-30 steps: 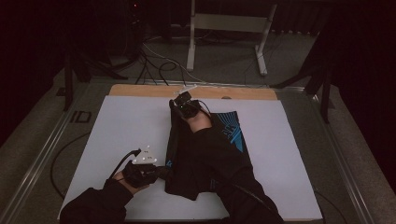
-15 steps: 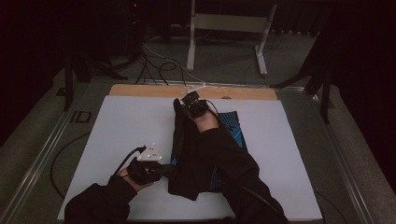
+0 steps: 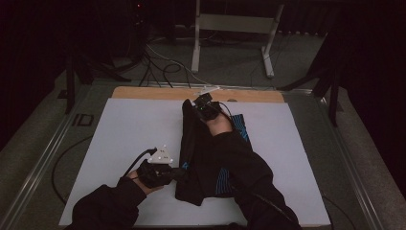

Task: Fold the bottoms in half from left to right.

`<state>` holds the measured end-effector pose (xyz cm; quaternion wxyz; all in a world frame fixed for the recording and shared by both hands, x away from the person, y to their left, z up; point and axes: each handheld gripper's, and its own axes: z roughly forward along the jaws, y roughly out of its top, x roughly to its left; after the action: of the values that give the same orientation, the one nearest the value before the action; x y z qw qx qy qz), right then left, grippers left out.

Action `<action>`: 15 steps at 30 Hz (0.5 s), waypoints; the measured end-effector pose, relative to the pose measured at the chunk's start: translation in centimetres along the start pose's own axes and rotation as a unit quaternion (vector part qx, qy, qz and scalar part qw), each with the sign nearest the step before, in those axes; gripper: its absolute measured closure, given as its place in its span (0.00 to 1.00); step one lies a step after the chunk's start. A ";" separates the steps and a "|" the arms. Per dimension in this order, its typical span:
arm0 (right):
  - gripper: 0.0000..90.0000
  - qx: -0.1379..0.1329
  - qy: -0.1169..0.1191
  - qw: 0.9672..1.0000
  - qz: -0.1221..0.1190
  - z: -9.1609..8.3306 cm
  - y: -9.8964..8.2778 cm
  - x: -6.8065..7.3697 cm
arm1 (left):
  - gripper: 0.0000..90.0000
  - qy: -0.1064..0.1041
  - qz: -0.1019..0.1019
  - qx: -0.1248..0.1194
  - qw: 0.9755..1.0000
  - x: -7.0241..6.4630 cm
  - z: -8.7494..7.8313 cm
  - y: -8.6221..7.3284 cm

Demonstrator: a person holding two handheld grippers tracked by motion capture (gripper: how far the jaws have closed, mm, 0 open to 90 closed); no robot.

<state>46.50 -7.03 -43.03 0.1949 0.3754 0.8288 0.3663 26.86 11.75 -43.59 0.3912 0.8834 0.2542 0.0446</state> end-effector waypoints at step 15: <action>1.00 -0.003 -0.019 1.000 0.003 -2.0 -0.8 -2.4 | 0.95 -0.014 0.006 -0.008 1.000 -0.6 1.7 1.8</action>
<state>46.43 -10.15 -42.21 0.2108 0.3846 0.8227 0.3618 27.60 9.32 -43.38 0.4018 0.8823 0.2425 0.0366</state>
